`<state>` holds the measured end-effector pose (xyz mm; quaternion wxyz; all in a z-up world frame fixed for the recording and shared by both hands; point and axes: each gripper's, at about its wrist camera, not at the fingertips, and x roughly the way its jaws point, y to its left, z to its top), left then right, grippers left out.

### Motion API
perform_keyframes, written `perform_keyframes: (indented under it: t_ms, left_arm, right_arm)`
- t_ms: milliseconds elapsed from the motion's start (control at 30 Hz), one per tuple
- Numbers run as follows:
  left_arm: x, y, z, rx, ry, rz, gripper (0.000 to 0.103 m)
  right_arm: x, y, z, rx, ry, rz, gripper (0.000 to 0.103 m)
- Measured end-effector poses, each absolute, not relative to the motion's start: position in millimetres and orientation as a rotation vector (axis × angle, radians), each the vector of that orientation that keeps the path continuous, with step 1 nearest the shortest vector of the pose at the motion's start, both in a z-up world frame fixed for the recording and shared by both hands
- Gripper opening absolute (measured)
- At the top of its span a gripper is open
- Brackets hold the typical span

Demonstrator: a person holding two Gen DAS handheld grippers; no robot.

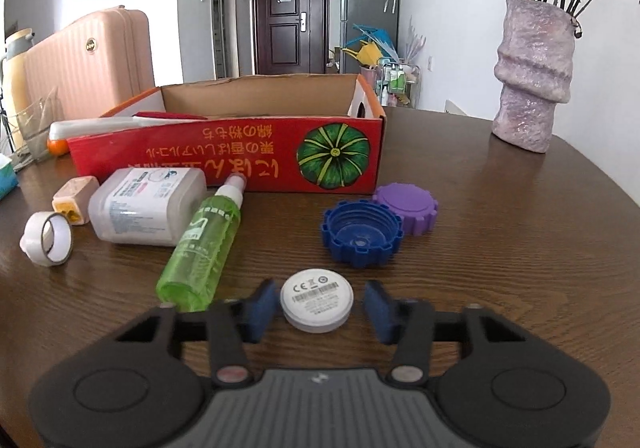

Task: Organize rigid objects
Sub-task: 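Close the left tool on the white tape roll while the right tool holds the lid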

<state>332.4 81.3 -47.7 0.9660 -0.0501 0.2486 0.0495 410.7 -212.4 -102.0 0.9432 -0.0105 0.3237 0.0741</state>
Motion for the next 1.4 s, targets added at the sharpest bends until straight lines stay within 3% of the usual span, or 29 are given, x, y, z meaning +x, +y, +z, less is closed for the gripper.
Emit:
perform_keyframes:
  t_ms: [100,1400]
  left_arm:
    - [333.3,81.0,-48.9,-0.1,0.508,0.099,0.103]
    - [387.9,23.3,-75.1,0.018,0.622,0.148,0.102]
  right_arm:
    - [409.0,-210.8,-102.2,-0.027,0.655,0.162,0.039]
    - [366.4,-227.8,-65.8,0.087,0.443,0.172,0.039]
